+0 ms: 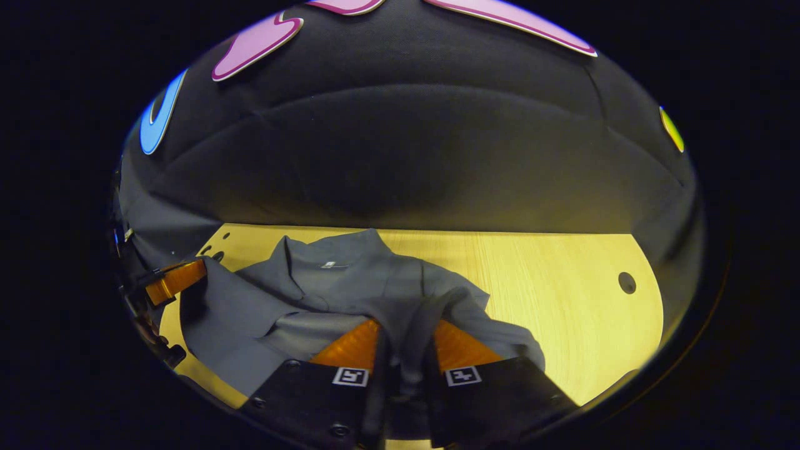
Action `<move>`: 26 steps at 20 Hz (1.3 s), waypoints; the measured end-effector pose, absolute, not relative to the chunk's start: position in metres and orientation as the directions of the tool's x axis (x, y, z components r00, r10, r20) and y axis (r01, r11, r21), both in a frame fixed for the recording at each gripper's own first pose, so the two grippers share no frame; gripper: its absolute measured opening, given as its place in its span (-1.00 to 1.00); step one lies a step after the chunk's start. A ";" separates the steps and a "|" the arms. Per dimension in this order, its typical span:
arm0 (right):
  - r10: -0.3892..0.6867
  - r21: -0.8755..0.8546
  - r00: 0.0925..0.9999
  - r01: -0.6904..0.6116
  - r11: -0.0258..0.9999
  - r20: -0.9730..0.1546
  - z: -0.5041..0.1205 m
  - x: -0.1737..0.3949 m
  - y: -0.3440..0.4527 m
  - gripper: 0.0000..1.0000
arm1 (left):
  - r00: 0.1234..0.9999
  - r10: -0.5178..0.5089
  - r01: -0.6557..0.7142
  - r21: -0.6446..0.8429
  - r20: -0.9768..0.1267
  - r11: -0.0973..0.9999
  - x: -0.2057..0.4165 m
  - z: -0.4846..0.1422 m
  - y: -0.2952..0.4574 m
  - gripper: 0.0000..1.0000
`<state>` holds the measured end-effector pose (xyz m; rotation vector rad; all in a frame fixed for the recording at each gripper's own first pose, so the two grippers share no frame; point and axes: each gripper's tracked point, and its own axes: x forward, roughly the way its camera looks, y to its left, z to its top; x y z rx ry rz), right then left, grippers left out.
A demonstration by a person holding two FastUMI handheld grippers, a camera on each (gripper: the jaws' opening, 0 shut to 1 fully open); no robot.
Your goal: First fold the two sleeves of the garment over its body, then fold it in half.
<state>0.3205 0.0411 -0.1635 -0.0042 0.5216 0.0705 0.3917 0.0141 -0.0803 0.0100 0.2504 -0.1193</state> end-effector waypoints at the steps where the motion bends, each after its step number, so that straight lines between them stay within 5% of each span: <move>1: 0.068 0.016 0.865 -0.069 0.997 -0.498 -0.161 0.318 0.041 -0.07 | 0.963 -0.107 0.110 0.000 -0.247 0.994 0.389 -0.077 0.016 -0.71; 3: 0.062 0.017 0.869 -0.062 0.998 -0.490 -0.152 0.311 0.040 -0.07 | 0.968 -0.089 0.092 0.002 -0.235 0.996 0.377 -0.067 0.020 -0.51; 6: 0.036 0.005 0.903 -0.038 0.999 -0.428 -0.117 0.296 0.030 0.39 | 0.982 -0.058 0.064 0.030 -0.182 0.997 0.356 -0.037 0.034 0.73; 7: 0.031 0.008 0.912 -0.030 1.000 -0.409 -0.107 0.290 0.029 0.85 | 0.985 -0.060 0.065 0.027 -0.163 0.998 0.345 -0.026 0.036 0.78; 15: -0.021 -0.022 0.963 0.015 1.000 -0.270 -0.037 0.199 0.019 0.97 | 0.999 -0.040 0.041 0.029 -0.021 0.999 0.223 0.046 0.068 0.89; 19: -0.027 -0.017 0.961 0.024 1.000 -0.274 -0.029 0.143 0.019 0.96 | 0.998 -0.064 0.059 0.148 0.027 0.987 0.156 0.061 0.074 0.89; 26: -0.033 0.020 0.966 0.040 0.999 -0.257 -0.038 0.042 0.047 0.96 | 0.973 -0.224 0.205 0.259 0.049 0.944 0.054 0.048 0.039 0.91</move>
